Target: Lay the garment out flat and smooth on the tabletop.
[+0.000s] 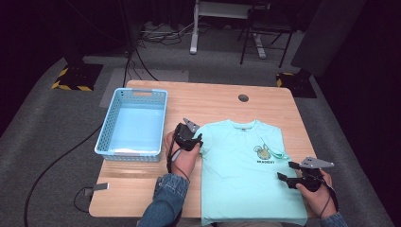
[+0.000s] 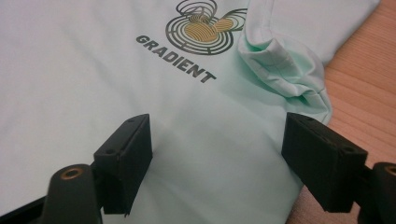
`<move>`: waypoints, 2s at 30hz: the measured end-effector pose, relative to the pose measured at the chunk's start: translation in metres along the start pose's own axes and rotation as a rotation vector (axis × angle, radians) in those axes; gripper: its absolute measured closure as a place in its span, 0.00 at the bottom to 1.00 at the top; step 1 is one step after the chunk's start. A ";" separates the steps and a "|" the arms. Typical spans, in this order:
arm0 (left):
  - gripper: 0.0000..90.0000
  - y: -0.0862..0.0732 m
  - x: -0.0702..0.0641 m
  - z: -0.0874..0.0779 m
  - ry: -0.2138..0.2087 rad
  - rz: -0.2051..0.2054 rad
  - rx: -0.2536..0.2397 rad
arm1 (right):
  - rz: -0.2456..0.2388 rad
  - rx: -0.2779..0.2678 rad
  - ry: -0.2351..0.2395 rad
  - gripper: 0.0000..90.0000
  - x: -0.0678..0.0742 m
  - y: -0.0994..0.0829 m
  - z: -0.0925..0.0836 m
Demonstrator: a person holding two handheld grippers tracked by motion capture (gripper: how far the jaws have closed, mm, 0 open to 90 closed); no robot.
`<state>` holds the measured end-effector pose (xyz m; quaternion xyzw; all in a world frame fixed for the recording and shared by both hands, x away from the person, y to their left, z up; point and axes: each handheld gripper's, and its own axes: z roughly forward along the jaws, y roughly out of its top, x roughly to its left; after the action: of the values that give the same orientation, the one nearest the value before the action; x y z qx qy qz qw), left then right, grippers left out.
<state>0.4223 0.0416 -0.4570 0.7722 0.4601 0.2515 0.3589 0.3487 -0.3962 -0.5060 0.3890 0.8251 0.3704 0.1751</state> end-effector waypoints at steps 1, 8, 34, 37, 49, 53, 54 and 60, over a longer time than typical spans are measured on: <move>0.45 0.001 -0.004 -0.001 -0.023 0.006 -0.014 | 0.000 0.000 0.000 0.27 0.000 0.000 0.000; 0.44 0.003 -0.010 -0.003 -0.054 0.010 -0.034 | 0.000 0.000 0.000 0.27 0.000 0.000 0.000; 0.42 -0.037 -0.006 0.004 -0.003 0.044 0.140 | 0.000 0.000 0.000 0.27 0.000 0.000 0.000; 0.41 -0.031 -0.010 0.000 -0.026 0.044 0.100 | 0.001 0.000 0.000 0.27 0.000 0.000 0.000; 0.39 -0.023 -0.047 0.000 -0.154 0.091 0.040 | 0.002 0.002 -0.002 0.27 0.000 0.000 0.000; 0.38 -0.032 -0.056 0.007 -0.180 0.096 0.061 | 0.006 0.003 -0.006 0.27 0.001 0.001 0.000; 0.38 -0.034 -0.057 0.009 -0.186 0.095 0.065 | 0.006 0.003 -0.006 0.27 0.001 0.001 0.000; 0.38 -0.044 -0.057 0.013 -0.180 0.101 0.074 | 0.007 0.031 -0.013 0.27 0.003 0.004 -0.002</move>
<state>0.3831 0.0004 -0.5028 0.8265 0.3954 0.1819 0.3569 0.3480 -0.3935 -0.5020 0.3970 0.8282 0.3556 0.1733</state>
